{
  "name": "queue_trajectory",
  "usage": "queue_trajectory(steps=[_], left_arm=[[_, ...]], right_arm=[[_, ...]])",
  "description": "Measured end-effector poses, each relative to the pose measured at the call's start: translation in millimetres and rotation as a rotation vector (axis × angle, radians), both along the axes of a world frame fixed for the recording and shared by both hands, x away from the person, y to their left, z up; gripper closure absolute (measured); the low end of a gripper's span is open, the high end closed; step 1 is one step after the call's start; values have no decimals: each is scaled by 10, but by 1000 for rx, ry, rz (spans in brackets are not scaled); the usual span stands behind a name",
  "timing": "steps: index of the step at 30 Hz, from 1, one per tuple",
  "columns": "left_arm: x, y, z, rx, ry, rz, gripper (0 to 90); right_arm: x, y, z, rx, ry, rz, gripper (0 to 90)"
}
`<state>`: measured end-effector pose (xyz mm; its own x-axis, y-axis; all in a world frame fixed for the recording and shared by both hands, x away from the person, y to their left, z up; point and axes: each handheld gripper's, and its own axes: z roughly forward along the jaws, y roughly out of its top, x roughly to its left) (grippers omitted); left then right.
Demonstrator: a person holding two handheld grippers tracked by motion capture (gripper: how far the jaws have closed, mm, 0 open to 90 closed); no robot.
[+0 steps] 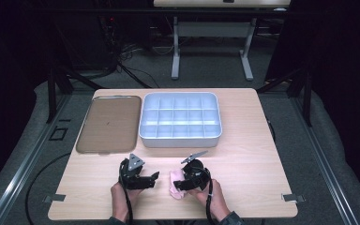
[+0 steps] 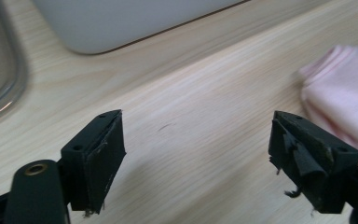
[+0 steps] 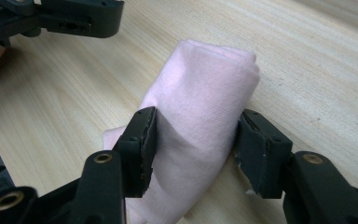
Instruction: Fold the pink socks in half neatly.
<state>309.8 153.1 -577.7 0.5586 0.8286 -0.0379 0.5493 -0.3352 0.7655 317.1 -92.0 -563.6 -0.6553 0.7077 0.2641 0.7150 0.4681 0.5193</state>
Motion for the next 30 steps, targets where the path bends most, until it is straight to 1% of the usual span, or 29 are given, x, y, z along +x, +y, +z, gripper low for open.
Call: queue_trajectory(steps=[2, 3, 6, 7, 8, 11, 12, 14, 16, 17, 20, 22, 29, 30], left_arm=[[5, 56, -39, -2, 10, 14, 175], [7, 66, -55, -2, 15, 18, 175], [22, 87, -109, 18, 31, 18, 173], [22, 82, -112, 19, 30, 22, 166], [22, 73, -111, 18, 28, 22, 164], [20, 42, -123, 52, 18, 18, 162], [16, 30, -128, 59, 11, 20, 160], [15, 29, -130, 58, 9, 22, 156], [13, 25, -129, 61, 8, 24, 156], [13, 25, -129, 61, 8, 24, 155], [12, 24, -130, 61, 8, 24, 155], [13, 23, -130, 60, 8, 25, 154], [19, 20, -133, 56, 8, 31, 153], [23, 23, -131, 59, 9, 33, 154]], right_arm=[[4, 0, 2, 1, 7, -1, 507], [6, 0, 7, 2, 20, -1, 516], [17, -5, 8, 6, 33, 3, 534], [19, -7, 10, 4, 35, 4, 542], [19, -3, 6, 14, 38, -1, 550], [27, -14, 2, 29, 54, 3, 574], [31, -21, 2, 26, 56, 7, 585], [34, -31, -12, 52, 67, 5, 611], [39, -46, -24, 69, 74, 3, 632], [44, -54, -24, 69, 78, 11, 642], [37, -49, -22, 72, 73, 15, 670], [23, -35, -10, 62, 61, 18, 684], [-3, -7, 14, 38, 32, 30, 701], [-6, -2, 14, 44, 31, 31, 703]])
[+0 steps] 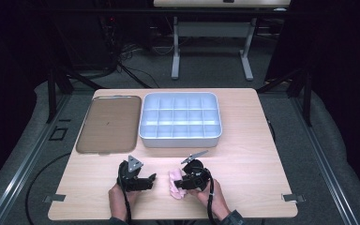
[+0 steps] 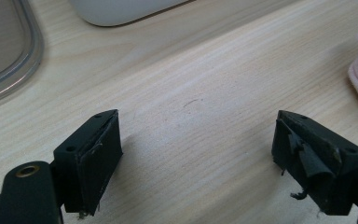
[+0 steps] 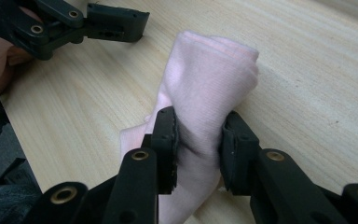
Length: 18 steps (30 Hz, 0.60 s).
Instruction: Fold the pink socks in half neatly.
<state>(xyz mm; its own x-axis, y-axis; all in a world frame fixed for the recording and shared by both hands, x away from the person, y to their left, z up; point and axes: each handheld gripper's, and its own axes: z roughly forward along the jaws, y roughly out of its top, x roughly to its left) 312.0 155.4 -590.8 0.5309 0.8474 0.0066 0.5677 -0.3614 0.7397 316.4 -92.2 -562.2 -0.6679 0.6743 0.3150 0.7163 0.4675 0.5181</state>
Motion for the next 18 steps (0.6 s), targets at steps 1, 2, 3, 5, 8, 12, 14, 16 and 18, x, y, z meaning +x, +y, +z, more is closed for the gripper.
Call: queue_trajectory(steps=[1, 2, 3, 5, 8, 12, 14, 16, 18], left_arm=[[3, 0, 0, -2, 0, 5, 154], [7, 3, 0, 0, 0, 7, 154], [9, 2, -2, -5, -1, 14, 154], [11, 5, 0, -1, -1, 14, 155], [12, 4, -1, -3, 0, 16, 155], [19, 7, 1, -2, 2, 15, 155], [20, 8, 1, -3, 3, 16, 155], [20, 8, 1, -3, 2, 16, 155], [21, 8, 1, -3, 2, 16, 155]], right_arm=[[1, -2, -2, 1, -12, 9, 705], [-2, 0, -2, -3, -18, 7, 706], [-9, 4, -8, 9, -28, 5, 708], [-18, 0, 8, -11, -33, 17, 712], [-24, 4, 8, -5, -42, 15, 716], [-21, -1, 9, 4, -41, 12, 722], [-15, -10, 10, 13, -45, 10, 724], [-29, 2, 9, 25, -50, 3, 725], [-32, 1, 17, 25, -44, 6, 725]])
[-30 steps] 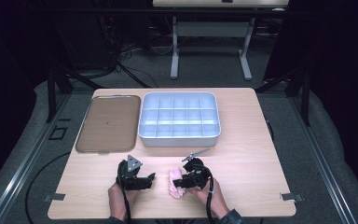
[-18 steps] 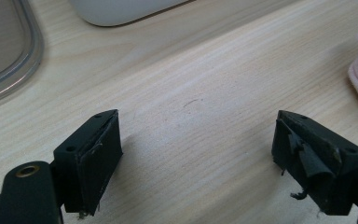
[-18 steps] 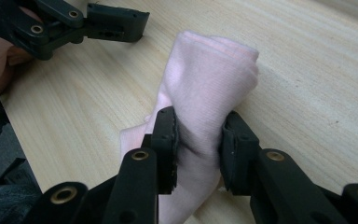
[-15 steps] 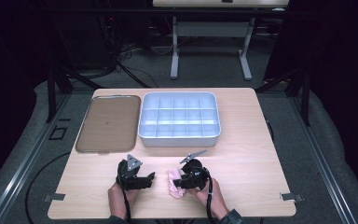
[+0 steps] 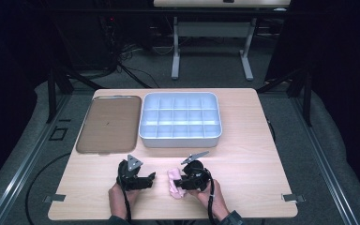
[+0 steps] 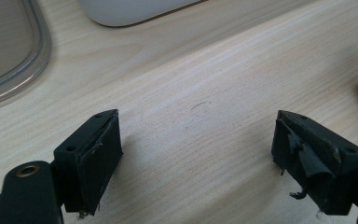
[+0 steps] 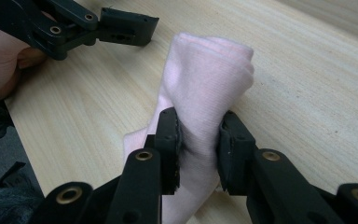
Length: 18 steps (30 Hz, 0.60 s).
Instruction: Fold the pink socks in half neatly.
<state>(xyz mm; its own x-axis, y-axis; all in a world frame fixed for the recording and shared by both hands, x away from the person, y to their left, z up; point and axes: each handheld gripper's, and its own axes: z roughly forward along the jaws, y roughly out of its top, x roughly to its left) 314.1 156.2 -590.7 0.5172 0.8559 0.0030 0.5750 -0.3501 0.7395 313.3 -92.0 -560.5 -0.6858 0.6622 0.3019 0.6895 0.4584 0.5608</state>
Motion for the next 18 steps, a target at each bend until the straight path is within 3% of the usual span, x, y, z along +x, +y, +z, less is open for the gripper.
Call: queue_trajectory(steps=[18], left_arm=[[48, 15, 0, -1, 0, 14, 159]], right_arm=[[-20, -58, 118, 29, -54, 8, 725]])
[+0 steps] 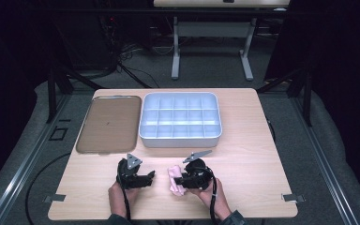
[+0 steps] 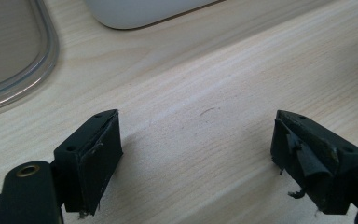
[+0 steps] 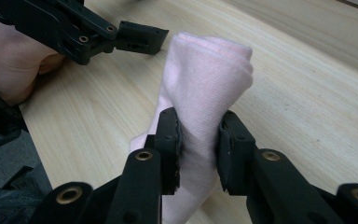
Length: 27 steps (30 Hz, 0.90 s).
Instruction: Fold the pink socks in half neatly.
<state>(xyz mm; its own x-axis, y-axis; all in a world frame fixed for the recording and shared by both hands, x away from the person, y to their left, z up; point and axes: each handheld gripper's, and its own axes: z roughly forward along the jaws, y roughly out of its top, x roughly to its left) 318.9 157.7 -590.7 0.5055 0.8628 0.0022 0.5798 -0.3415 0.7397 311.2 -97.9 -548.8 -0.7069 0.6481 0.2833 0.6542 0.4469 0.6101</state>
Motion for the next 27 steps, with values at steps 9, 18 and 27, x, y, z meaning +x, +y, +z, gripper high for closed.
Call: queue_trajectory(steps=[9, 18, 27], left_arm=[[0, -1, -1, 0, -1, 1, 159], [-1, -1, 1, 2, 0, 1, 159], [-1, -2, 0, 1, 0, 2, 159]], right_arm=[[23, -133, 24, -3, -5, -29, 724], [55, -258, 77, -1, -23, -60, 724], [85, -368, 129, -19, -40, -86, 723]])
